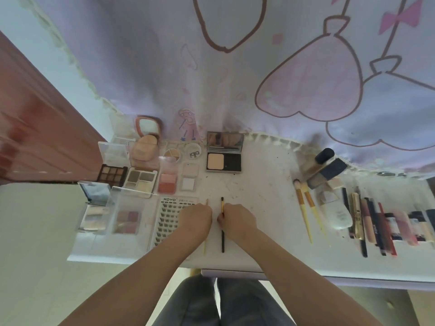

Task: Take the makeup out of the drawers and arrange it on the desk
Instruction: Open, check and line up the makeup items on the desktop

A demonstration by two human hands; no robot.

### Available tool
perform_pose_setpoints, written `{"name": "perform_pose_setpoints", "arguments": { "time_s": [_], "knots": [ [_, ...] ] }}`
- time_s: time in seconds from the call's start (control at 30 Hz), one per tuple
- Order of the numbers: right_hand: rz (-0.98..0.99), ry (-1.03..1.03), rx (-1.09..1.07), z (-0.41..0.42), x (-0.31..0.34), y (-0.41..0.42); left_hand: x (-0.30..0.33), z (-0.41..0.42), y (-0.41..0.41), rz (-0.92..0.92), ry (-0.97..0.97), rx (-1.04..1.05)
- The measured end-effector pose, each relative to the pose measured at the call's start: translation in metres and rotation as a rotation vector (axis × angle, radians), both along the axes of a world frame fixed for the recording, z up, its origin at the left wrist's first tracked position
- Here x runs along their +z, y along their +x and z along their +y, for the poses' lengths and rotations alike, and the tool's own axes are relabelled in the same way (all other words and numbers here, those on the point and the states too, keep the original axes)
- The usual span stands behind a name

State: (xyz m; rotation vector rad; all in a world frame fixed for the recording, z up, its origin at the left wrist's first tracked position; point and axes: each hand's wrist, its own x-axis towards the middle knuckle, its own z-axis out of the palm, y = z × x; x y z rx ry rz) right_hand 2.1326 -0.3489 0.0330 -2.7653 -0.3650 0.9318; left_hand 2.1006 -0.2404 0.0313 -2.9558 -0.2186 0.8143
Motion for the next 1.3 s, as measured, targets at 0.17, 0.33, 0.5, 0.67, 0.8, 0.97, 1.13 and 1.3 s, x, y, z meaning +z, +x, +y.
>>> {"name": "perform_pose_setpoints", "arguments": {
  "time_s": [0.17,0.33,0.5,0.67,0.8,0.97,1.13,1.3],
  "knots": [
    [-0.119,0.059,-0.117,-0.045,0.018,0.018,0.014,-0.019,0.018,-0.149,-0.166,-0.021],
    [-0.260,-0.066,-0.294,-0.147,0.033,0.051,0.020,-0.100,0.056,-0.233,-0.361,-0.154],
    [-0.230,-0.188,-0.274,-0.196,0.025,0.073,0.004,-0.178,0.085,-0.219,-0.359,-0.220],
    [-0.134,-0.227,-0.149,-0.187,0.012,0.084,-0.009,-0.190,0.101,-0.108,-0.297,-0.144],
    [-0.100,-0.182,-0.177,-0.174,0.011,0.084,-0.005,-0.173,0.099,-0.054,-0.301,-0.063],
    [-0.056,-0.096,-0.107,-0.133,0.015,0.065,-0.001,-0.118,0.068,-0.022,-0.209,-0.010],
    [-0.027,-0.030,-0.055,-0.083,0.014,0.034,-0.002,-0.069,0.024,-0.037,-0.146,-0.025],
    [-0.023,0.025,-0.077,-0.051,0.012,0.009,-0.006,-0.045,0.002,-0.036,-0.140,0.001]
  ]
}}
